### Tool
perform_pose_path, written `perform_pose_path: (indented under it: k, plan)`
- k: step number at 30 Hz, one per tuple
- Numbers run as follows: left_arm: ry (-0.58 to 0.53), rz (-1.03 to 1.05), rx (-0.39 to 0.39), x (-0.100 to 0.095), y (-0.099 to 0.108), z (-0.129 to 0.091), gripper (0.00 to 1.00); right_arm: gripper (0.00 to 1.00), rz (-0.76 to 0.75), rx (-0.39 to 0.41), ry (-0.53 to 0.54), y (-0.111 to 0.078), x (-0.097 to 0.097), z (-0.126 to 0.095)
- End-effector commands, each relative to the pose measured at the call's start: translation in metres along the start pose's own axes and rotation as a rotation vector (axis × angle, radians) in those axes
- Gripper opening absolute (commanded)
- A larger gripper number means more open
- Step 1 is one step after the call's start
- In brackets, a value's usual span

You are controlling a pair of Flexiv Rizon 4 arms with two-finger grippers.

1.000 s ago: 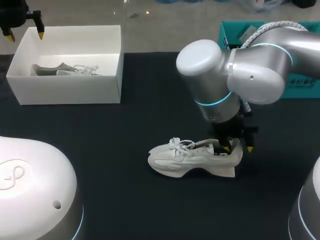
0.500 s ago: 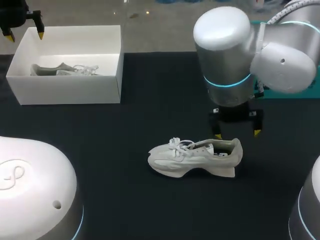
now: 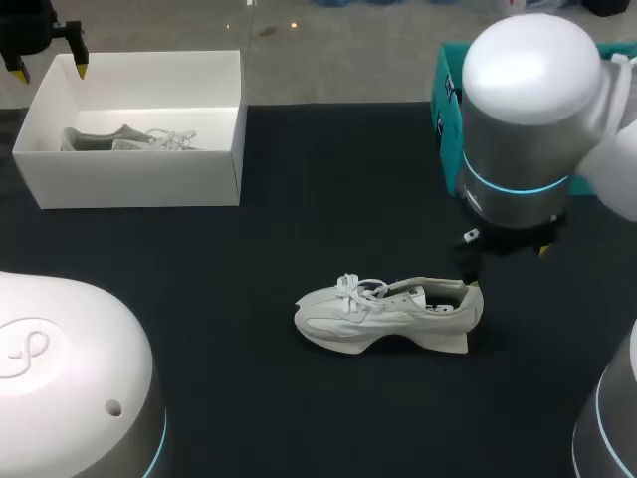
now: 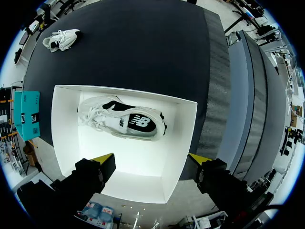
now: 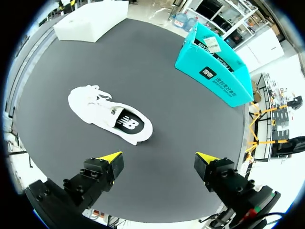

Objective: Take the shoe out of the shoebox, open the shoe tongue, remove and reinsert the insole, then place the shoe into the shoebox

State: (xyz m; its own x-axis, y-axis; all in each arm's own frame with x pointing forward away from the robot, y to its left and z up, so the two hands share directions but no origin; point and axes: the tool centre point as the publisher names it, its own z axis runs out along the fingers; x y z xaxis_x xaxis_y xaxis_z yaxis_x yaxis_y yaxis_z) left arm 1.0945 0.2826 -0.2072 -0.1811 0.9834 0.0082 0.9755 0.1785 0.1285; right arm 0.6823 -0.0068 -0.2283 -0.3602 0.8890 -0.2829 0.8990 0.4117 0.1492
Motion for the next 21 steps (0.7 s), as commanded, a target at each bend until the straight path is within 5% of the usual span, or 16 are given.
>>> perform_pose_path:
  k: [1,5,7,15,21]
  plan:
    - [0.002,0.000,-0.002,0.000,-0.001,0.000,1.00,1.00,-0.298,-0.154,0.360,-0.008,-0.011,0.004]
    - [0.002,0.000,-0.002,0.000,-0.001,0.000,1.00,1.00,-0.298,-0.154,0.360,-0.008,-0.011,0.004]
    - [0.002,0.000,-0.002,0.000,-0.001,0.000,1.00,1.00,-0.318,-0.215,0.513,-0.007,-0.016,0.005]
    - [0.002,0.000,-0.002,0.000,-0.001,0.000,1.00,1.00,-0.464,-0.498,0.831,-0.001,-0.033,0.010]
    - [0.002,0.000,-0.002,0.000,-0.001,0.000,1.00,1.00,-0.597,-0.559,0.938,-0.004,-0.036,0.013]
